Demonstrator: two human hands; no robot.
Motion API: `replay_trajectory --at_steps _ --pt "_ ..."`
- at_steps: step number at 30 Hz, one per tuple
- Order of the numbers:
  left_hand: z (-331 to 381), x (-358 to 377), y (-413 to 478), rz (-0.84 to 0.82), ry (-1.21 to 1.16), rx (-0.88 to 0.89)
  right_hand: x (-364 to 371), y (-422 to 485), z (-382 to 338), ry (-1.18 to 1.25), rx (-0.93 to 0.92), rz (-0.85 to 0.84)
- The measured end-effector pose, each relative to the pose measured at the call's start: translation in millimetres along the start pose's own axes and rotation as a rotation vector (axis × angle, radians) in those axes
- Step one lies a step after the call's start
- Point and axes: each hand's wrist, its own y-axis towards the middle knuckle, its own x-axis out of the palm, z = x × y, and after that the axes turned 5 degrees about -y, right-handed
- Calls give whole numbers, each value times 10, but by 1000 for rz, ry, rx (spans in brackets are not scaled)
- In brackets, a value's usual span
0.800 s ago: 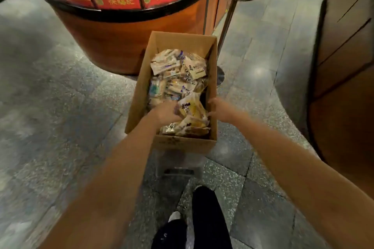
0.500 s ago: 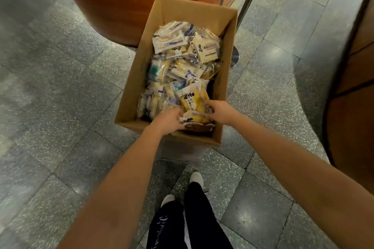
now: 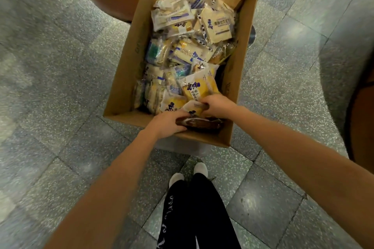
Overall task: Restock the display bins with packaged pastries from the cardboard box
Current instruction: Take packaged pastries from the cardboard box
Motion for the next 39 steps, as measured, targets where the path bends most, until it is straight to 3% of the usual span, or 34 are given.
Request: replay_trajectory --at_steps 8,20,27,34,39 --pt "58 78 240 -52 13 32 18 -58 90 165 -5 161" --pt "199 -237 -52 181 -288 130 -171 -566 70 499 38 517" --pt "426 -590 -235 333 -408 33 -425 -919 -23 565 106 644" --pt "924 -1221 -678 401 -398 198 -906 -1702 -217 823 166 858" --pt "1372 -1443 -963 481 -460 333 -1056 -2441 -249 939 231 1109"
